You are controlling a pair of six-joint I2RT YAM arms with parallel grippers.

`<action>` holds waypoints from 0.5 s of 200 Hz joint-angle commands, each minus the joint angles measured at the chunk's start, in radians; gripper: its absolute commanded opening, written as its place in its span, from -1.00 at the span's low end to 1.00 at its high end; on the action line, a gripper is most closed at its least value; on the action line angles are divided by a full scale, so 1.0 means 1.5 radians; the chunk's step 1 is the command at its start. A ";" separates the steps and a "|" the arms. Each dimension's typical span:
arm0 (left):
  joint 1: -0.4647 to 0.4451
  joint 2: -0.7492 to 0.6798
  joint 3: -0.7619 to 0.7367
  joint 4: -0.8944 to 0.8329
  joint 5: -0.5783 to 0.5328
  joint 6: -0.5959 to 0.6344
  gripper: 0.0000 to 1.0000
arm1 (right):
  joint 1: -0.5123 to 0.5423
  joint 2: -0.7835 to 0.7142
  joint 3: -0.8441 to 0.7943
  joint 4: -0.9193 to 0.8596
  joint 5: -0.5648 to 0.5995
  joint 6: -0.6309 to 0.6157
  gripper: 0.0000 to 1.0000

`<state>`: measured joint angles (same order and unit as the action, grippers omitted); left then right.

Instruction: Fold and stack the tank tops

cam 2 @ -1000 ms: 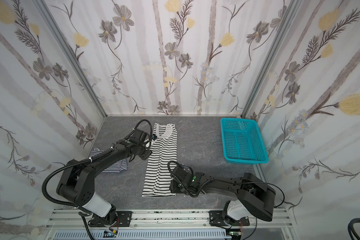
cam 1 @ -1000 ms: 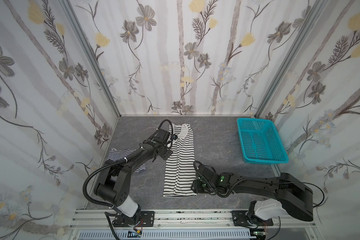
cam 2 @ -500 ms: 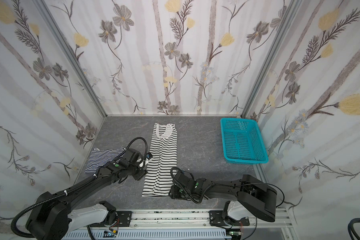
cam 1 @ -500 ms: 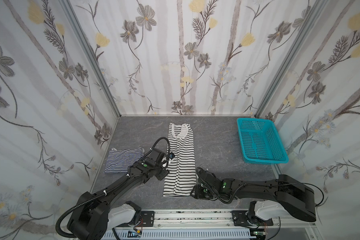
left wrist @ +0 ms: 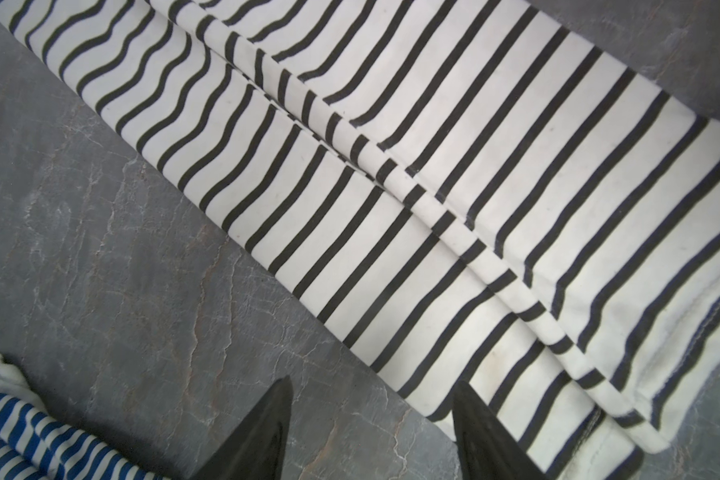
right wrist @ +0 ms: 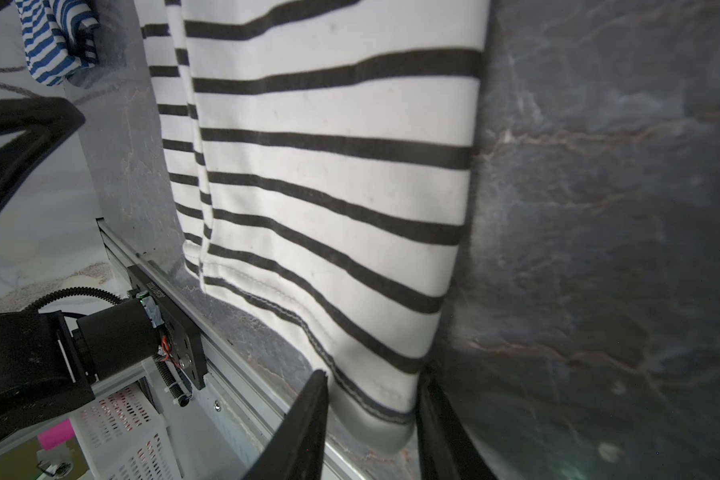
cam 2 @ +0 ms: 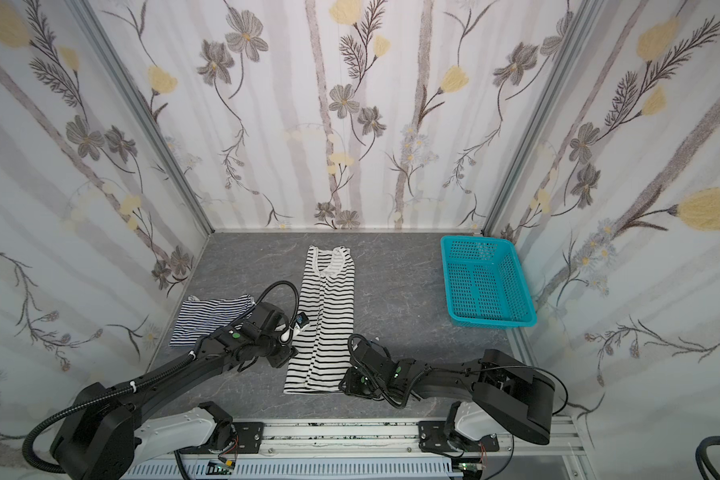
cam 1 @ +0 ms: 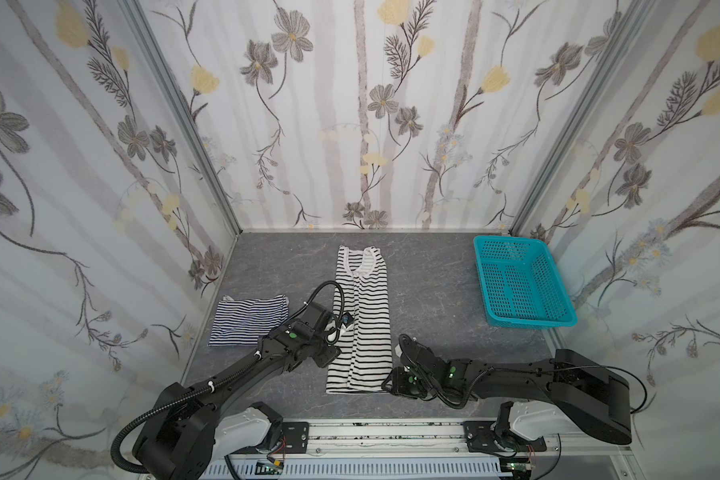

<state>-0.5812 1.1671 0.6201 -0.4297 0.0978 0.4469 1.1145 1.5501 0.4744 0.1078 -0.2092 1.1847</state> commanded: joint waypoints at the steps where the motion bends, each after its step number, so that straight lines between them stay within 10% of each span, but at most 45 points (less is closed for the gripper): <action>1: -0.002 0.002 -0.004 0.006 0.002 0.010 0.26 | 0.000 0.008 -0.002 0.037 -0.014 0.005 -0.41; 39: -0.018 0.000 -0.014 -0.002 0.006 0.021 0.26 | -0.014 0.001 0.008 0.032 -0.010 -0.013 -0.99; 100: -0.109 -0.037 -0.026 -0.055 0.004 0.004 0.32 | -0.030 -0.028 0.019 -0.020 -0.005 -0.033 -1.00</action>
<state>-0.7261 1.1553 0.5865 -0.4664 0.0929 0.4625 1.0847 1.5333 0.5182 0.0891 -0.2264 1.1427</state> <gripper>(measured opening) 0.654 0.049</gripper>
